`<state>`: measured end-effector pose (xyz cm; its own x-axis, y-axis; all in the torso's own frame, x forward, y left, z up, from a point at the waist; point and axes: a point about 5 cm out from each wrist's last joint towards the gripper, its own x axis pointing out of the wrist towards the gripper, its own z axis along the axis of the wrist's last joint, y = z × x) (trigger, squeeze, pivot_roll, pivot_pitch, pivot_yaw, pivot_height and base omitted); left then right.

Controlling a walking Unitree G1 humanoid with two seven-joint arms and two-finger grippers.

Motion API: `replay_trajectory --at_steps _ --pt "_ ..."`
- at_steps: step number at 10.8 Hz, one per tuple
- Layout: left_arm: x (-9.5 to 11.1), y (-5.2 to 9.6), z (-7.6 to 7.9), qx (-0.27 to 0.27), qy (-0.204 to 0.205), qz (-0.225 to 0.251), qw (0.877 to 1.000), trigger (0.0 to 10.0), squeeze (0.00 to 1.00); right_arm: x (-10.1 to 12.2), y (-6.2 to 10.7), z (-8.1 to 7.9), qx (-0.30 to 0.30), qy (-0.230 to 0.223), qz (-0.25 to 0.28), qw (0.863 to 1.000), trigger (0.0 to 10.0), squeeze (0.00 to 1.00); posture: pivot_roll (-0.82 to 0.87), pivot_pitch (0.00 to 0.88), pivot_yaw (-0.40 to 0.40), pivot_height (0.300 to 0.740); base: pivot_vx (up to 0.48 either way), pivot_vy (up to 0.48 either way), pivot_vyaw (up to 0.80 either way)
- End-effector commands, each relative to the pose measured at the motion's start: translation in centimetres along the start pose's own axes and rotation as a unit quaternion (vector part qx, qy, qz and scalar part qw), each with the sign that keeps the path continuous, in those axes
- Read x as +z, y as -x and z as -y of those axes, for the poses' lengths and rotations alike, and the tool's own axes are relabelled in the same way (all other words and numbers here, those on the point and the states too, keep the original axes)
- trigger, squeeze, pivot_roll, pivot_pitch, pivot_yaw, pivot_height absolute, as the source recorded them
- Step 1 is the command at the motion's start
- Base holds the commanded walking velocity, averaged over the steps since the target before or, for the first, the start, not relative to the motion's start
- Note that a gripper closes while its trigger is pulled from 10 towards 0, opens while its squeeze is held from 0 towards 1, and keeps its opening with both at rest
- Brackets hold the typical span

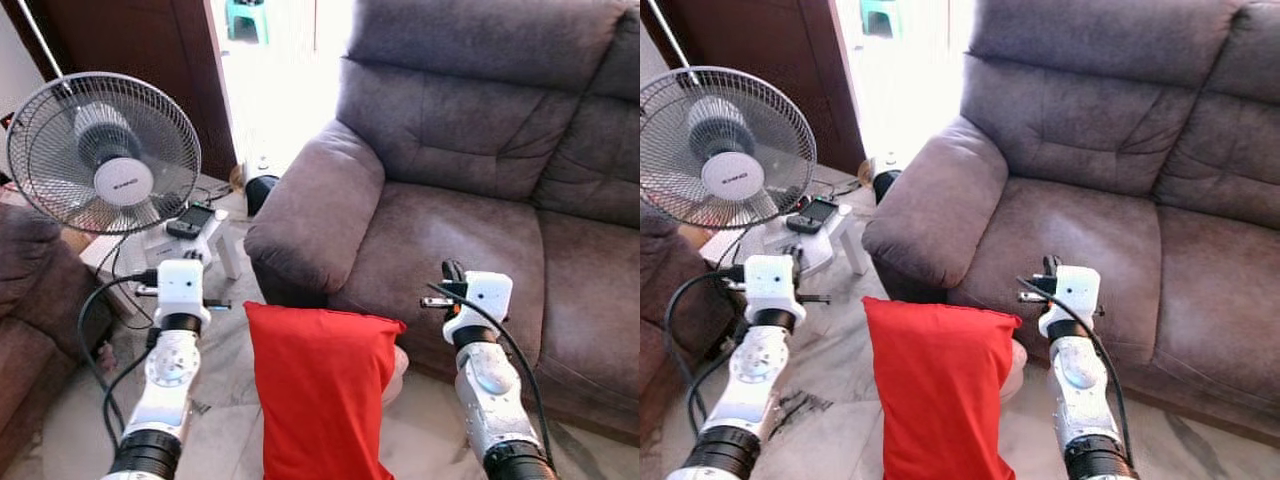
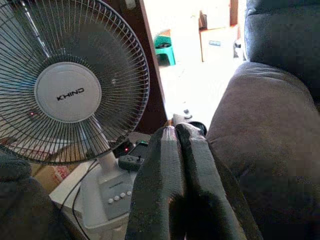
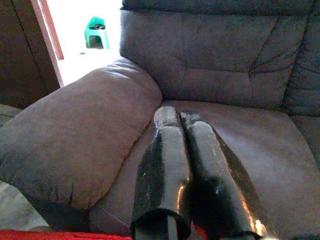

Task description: Move the pillow to the sofa from floor

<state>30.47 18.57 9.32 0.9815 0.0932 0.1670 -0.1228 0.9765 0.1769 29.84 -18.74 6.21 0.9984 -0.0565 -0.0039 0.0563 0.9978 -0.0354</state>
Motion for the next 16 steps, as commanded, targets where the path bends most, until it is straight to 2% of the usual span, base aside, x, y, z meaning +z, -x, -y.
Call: replay_trajectory --at_steps 1,2,4,7,11,16 --pt "-0.4 0.4 0.1 -0.008 0.005 -0.014 1.000 10.0 0.00 0.3 0.0 0.4 -0.003 0.005 0.004 1.000 10.0 0.00 0.06 0.012 -0.027 0.740 0.000 0.000 0.00" --pt "-0.5 0.5 0.5 -0.022 0.006 -0.016 1.000 10.0 0.00 0.7 0.0 1.1 -0.007 0.010 0.009 1.000 10.0 0.00 0.06 0.023 -0.033 0.740 0.000 0.000 0.00" --pt "-0.5 0.6 0.7 -0.031 0.005 -0.016 0.999 10.0 0.00 0.7 -0.1 1.3 -0.012 0.012 0.006 1.000 10.0 0.00 0.06 0.035 -0.038 0.740 0.000 0.000 0.00" --pt "-0.2 0.0 0.2 -0.025 -0.004 -0.010 1.000 10.0 0.00 0.4 -0.3 0.6 -0.008 0.008 -0.004 1.000 10.0 0.00 0.06 0.058 -0.045 0.697 0.000 0.000 0.00" --pt "0.2 -0.4 -0.5 -0.014 -0.003 -0.007 1.000 10.0 0.00 0.8 -0.5 0.8 -0.007 0.006 -0.001 1.000 10.0 0.00 0.05 0.067 -0.046 0.645 0.000 0.000 0.00" --pt "0.1 -0.5 -0.5 -0.008 0.005 -0.015 1.000 10.0 0.00 1.0 -0.5 0.5 0.003 0.005 0.003 1.000 10.0 0.00 0.05 0.072 -0.051 0.640 0.000 0.000 0.00"
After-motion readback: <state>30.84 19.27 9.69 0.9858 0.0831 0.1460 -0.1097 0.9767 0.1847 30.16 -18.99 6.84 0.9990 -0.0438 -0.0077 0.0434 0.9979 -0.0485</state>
